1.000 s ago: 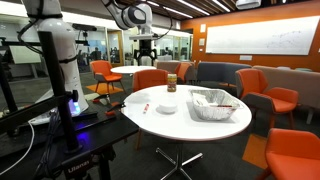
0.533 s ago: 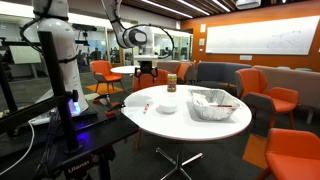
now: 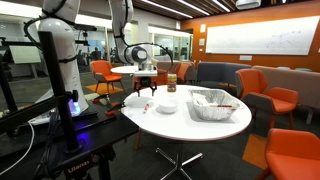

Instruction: Put the marker in the bowl

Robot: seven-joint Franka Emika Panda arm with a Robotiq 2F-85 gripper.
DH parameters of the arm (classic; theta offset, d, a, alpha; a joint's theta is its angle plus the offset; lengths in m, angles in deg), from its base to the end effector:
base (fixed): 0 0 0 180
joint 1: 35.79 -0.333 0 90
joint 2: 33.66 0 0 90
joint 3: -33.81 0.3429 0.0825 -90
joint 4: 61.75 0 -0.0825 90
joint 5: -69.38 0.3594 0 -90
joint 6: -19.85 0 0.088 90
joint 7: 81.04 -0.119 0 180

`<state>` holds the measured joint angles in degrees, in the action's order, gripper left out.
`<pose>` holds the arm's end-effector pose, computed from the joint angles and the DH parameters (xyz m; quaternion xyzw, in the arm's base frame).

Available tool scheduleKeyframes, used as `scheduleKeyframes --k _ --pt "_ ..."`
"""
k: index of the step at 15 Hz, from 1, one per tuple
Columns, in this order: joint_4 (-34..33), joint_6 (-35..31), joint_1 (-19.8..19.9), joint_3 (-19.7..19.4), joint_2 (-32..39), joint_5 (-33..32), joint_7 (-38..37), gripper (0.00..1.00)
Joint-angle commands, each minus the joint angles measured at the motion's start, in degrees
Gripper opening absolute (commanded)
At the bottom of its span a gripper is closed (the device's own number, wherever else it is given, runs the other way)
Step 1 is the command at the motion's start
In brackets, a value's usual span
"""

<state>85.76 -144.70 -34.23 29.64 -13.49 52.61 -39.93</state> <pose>0.4314 -0.0301 0.1688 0.8978 0.4369 -0.0448 0.0324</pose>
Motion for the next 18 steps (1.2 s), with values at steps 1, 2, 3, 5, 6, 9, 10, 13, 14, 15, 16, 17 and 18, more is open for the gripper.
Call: scheduleKeyframes --k 1,2,3,5,6,9,10,13,14,15,16,17,18 --pt "-2.12 -2.97 -0.40 -0.97 4.91 -5.37 -6.71 0.97" --pt "-2.77 -3.45 -0.54 -1.21 6.40 -6.46 -8.25 0.92" --pt "-3.55 -3.59 -0.50 -1.29 7.80 -7.06 -9.28 0.91" --pt "-5.15 -3.67 -0.64 -1.49 10.33 -8.01 -11.05 0.81" --pt "-5.94 -3.36 -0.40 -1.20 11.29 -8.09 -11.25 0.73" --pt "-8.10 -3.39 -0.70 -1.36 13.98 -8.74 -12.39 0.42" --pt "-8.45 -3.56 -0.57 -1.08 14.32 -8.83 -12.55 0.33" --pt "-6.94 -3.23 1.95 2.13 12.23 -7.24 -11.08 0.12" --pt "-6.10 -3.14 2.35 2.98 11.17 -6.74 -11.27 0.03" --pt "-5.40 -3.09 2.60 3.64 10.14 -6.16 -11.84 0.00" --pt "-4.35 -2.87 3.94 5.31 8.58 -5.17 -11.33 0.04" --pt "-3.57 -2.65 4.80 6.43 7.30 -4.41 -11.13 0.05" --pt "-2.53 -2.26 6.60 8.27 5.45 -3.16 -10.19 0.05"
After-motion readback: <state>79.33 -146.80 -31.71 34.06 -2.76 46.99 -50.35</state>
